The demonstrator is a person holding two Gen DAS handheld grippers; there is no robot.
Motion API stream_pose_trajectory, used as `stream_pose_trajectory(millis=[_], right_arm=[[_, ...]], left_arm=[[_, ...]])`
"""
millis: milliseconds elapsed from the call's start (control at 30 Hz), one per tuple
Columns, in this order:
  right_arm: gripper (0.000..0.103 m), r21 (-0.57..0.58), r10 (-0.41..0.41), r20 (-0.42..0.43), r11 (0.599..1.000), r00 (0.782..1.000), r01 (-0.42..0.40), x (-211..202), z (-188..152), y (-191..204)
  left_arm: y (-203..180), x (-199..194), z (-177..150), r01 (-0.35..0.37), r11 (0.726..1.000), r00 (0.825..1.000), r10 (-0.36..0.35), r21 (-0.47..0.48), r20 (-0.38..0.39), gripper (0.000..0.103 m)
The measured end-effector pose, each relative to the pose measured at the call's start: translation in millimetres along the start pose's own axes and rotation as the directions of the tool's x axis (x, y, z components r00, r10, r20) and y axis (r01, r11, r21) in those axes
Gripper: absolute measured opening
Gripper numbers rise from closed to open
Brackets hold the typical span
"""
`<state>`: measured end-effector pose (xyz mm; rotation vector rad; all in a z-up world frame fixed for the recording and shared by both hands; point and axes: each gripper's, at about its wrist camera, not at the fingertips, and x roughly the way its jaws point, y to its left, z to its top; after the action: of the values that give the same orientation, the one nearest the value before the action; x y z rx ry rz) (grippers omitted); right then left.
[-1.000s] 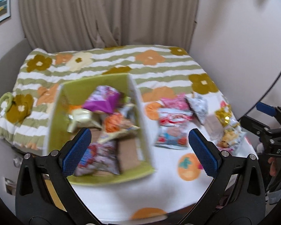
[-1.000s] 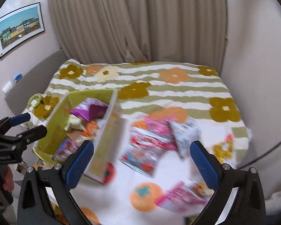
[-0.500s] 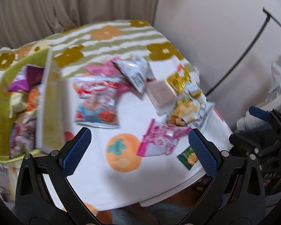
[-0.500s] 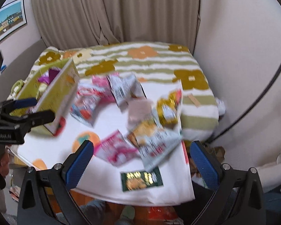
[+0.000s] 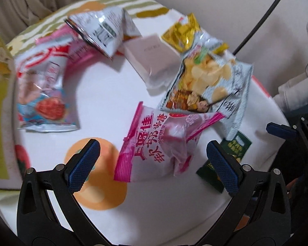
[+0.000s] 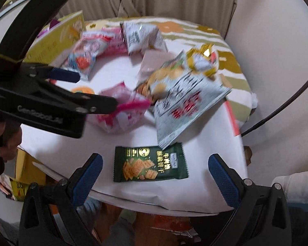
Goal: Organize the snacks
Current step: 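Move both tools back over the remaining snacks on the table, then grasp the pink candy bag with the left gripper while the right grasps the green cracker pack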
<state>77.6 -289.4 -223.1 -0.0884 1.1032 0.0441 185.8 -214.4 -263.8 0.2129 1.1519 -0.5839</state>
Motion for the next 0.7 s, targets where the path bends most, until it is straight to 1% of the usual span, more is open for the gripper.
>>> stream_pose_trajectory(millis=[133, 200, 267, 300, 433, 500, 533, 567, 600, 633, 667, 700], right_arm=[[0.102, 0.005, 0.012, -0.043, 1.0, 0.999, -0.012, 17.9, -1.2, 0.3], [0.102, 0.008, 0.008, -0.07, 1.0, 0.998, -0.008, 25.9, -0.9, 0.4], [0.102, 0.006, 0.006, -0.092, 1.0, 0.996, -0.005, 32.0, -0.6, -0.6], [0.102, 0.002, 0.004, -0.098, 1.0, 0.995, -0.004, 33.4, -0.5, -0.7], [0.102, -0.019, 0.0, -0.131, 1.0, 0.991, -0.003, 40.3, 1.0, 1.2], [0.102, -0.031, -0.005, -0.15, 1.0, 0.989, 0.0, 44.3, -0.4, 4.1], [0.102, -0.035, -0.006, -0.157, 0.999, 0.988, 0.001, 45.7, -0.3, 4.6], [0.102, -0.039, -0.005, -0.163, 0.999, 0.987, -0.001, 47.1, -0.2, 5.3], [0.102, -0.044, -0.005, -0.168, 0.999, 0.986, -0.002, 48.9, 0.6, 6.2], [0.101, -0.049, -0.004, -0.172, 0.999, 0.985, -0.004, 50.0, 1.0, 7.0], [0.1, -0.053, -0.001, -0.175, 0.999, 0.984, -0.008, 51.0, 1.3, 7.2], [0.099, -0.053, 0.004, -0.175, 0.998, 0.985, -0.014, 52.4, 2.3, 8.1]], left_arm=[[1.5, 19.2, -1.9, 0.003, 1.0, 0.999, -0.003, 0.001, -0.032, 0.095], [0.9, 26.1, -3.4, 0.028, 1.0, 0.999, -0.028, 0.002, -0.043, 0.094], [0.2, 30.8, -4.1, 0.036, 0.999, 0.998, -0.036, 0.008, -0.047, 0.093], [-1.6, 32.4, -4.0, 0.033, 0.999, 0.999, -0.032, 0.019, -0.044, 0.093], [-8.6, 37.0, -1.4, 0.012, 0.997, 1.0, -0.011, 0.077, -0.025, 0.087], [-9.7, 38.2, 1.0, 0.011, 0.996, 1.0, -0.009, 0.088, -0.028, 0.086], [-9.1, 38.0, 1.5, 0.009, 0.996, 1.0, -0.006, 0.089, -0.029, 0.083], [-8.6, 37.8, 2.9, 0.007, 0.996, 1.0, -0.004, 0.09, -0.029, 0.076], [-6.7, 35.6, 2.8, 0.006, 0.996, 1.0, -0.004, 0.091, -0.024, 0.071], [-4.0, 34.3, 4.1, 0.014, 0.996, 1.0, -0.012, 0.085, -0.021, 0.063], [-0.9, 33.4, 5.5, 0.026, 0.997, 0.999, -0.024, 0.074, -0.022, 0.057], [3.2, 32.4, 7.0, 0.037, 0.998, 0.999, -0.035, 0.059, -0.022, 0.055]])
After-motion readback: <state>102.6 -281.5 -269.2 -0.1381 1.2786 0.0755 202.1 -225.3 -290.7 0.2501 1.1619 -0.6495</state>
